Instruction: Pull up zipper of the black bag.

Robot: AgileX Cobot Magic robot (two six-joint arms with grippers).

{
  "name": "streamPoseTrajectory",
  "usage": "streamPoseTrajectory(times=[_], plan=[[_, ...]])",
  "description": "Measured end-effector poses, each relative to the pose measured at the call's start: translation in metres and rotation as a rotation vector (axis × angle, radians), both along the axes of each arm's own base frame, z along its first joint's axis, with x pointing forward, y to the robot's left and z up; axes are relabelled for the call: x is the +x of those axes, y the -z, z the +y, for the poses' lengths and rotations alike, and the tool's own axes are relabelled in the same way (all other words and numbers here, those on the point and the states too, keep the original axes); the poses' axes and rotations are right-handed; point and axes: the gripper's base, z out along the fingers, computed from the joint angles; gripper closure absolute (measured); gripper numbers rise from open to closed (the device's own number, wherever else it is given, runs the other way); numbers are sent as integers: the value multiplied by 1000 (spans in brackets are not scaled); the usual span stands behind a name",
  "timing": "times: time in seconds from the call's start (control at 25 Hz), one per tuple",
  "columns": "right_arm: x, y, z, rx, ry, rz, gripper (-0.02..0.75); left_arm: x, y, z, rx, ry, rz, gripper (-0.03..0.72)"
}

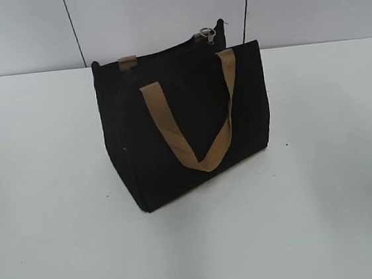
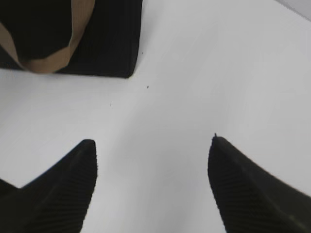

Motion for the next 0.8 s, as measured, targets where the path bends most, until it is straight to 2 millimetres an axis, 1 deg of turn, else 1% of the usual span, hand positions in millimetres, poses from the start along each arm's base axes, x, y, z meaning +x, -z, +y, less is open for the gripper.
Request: streamPoseTrajectory(times=[0.04,0.08,0.2,0.28,0.36,0.48,0.6,0.72,0.8], plan=[[-13,11,-4,3,6,10,195,-9,4,-1,-5,2,0,214],[-27,16,-8,13,14,-1,195,-20,8,-3,-9,5,0,214],[-65,42,-19,36,44,5,195,-47,18,-5,-3,12,-22,214],[-90,53,-25,68,62,-6,195,-63,25,-7,-5,16,-27,214],[-113,62,-30,108,69,-29,195,-74,34,-9,-7,23,-12,214],[-138,80,-34,152,67,-39,195,-87,44,-11,-8,36,-11,214],[-160,93,-39,185,62,-66,195,-97,52,-14,-16,53,-28,214],[-176,105,-43,196,57,-92,197,-108,57,-17,-22,83,-53,214],[-184,106,-45,207,53,-125,206,-115,58,-19,-17,94,-79,214]])
